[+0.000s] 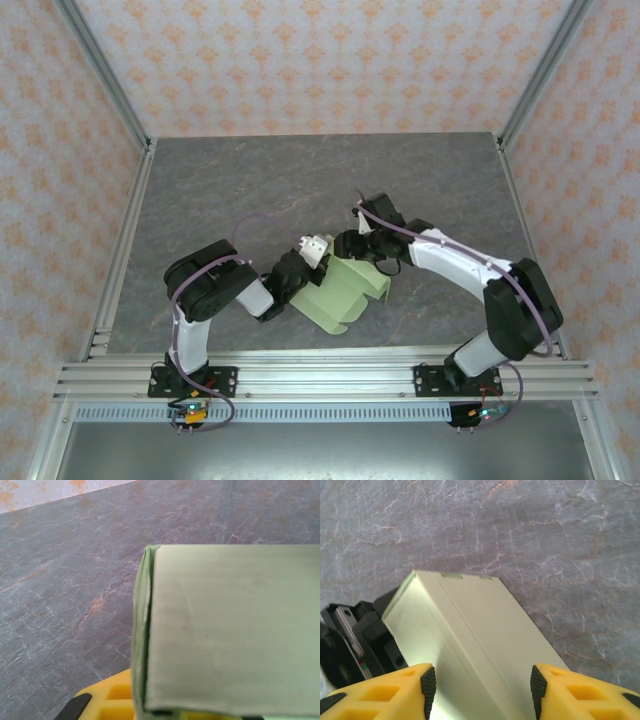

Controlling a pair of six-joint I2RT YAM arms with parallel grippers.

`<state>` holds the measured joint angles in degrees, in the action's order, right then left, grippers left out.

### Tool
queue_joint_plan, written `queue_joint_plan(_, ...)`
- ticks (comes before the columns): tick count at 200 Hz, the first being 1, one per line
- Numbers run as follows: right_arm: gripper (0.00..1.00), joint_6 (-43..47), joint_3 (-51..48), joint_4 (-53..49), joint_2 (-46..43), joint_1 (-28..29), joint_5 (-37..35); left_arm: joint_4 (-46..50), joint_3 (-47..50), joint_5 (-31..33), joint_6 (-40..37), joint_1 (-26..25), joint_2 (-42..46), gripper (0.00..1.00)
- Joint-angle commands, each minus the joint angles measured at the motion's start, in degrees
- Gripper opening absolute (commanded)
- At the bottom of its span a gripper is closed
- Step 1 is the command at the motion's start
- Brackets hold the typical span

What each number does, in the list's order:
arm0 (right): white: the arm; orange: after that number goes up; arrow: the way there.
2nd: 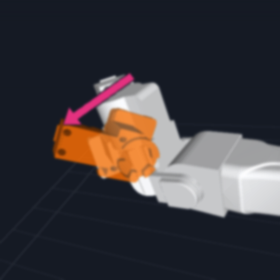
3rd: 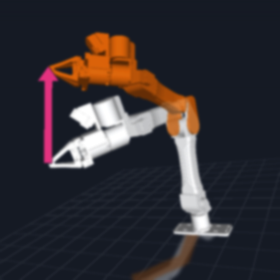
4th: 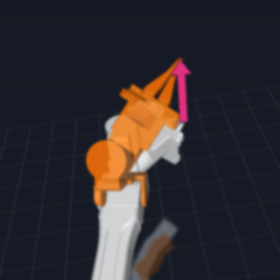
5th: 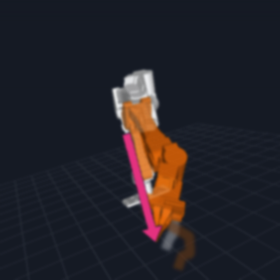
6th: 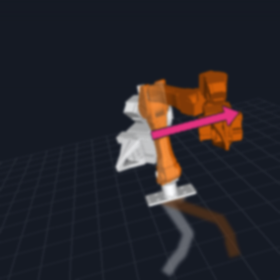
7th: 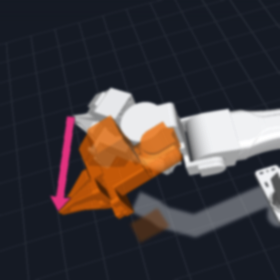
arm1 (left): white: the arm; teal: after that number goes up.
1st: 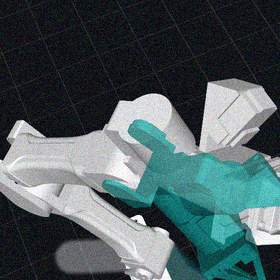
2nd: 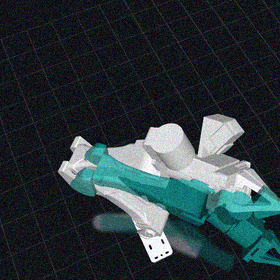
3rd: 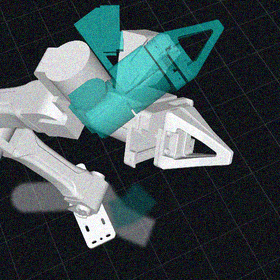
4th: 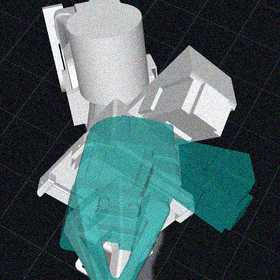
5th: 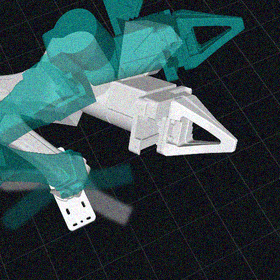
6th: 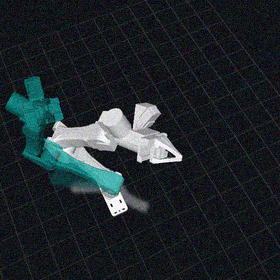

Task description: Fold the paper box

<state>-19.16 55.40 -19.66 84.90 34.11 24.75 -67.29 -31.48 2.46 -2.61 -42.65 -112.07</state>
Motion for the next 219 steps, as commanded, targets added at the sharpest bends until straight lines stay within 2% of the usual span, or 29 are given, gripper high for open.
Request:
queue_joint_plan(1, 0.6, 0.0, -2.9, 1.0, -7.1, 0.5, -4.1, 3.9, 0.7, 1.8, 0.8, 0.1, 4.3, 0.0)
queue_joint_plan(41, 0.68, 5.9, -9.1, 2.8, -19.6, -0.2, -10.5, 7.6, 1.7, 1.6, 2.5, 0.7, 10.2, 0.0)
queue_joint_plan(56, 0.73, 10.9, -11.6, 3.7, -24.1, -0.4, -11.4, 12.8, 1.2, 1.1, 4.5, 1.8, 13.4, 0.0)
queue_joint_plan(73, 0.74, 12.8, -13.9, 3.7, -29.2, -0.5, -17.9, 18.5, 0.9, 0.5, 6.7, 2.8, 16.8, 0.0)
queue_joint_plan(88, 0.75, 16.0, -17.5, 7.7, -33.6, -0.8, -20.9, 22.1, 0.9, 0.0, 7.6, 3.7, 19.5, 0.0)
queue_joint_plan(119, 0.75, 21.2, -27.7, 23.5, -46.0, -1.8, -15.3, 29.0, 0.2, -2.4, 10.9, 7.4, 23.2, 0.0)
queue_joint_plan(129, 0.73, 21.9, -30.3, 27.6, -49.5, -2.4, -15.7, 31.4, -0.6, -4.7, 12.2, 8.6, 24.4, 0.0)
queue_joint_plan(138, 0.73, 22.4, -30.7, 27.4, -51.4, -3.3, -17.0, 33.2, -1.2, -5.8, 12.8, 9.1, 25.4, 0.0)
queue_joint_plan(154, 0.73, 24.6, -30.2, 24.4, -52.9, -4.8, -16.3, 36.7, -2.7, -8.4, 13.0, 10.0, 26.8, 0.0)
queue_joint_plan(173, 0.72, 27.4, -33.2, 29.5, -52.2, -5.2, -14.4, 37.8, -3.1, -11.8, 12.6, 10.8, 28.4, 0.0)
queue_joint_plan(219, 0.67, 40.1, -30.1, 24.1, -40.3, -6.5, -1.1, 43.3, -5.6, -19.0, 10.4, 11.8, 29.8, 0.0)
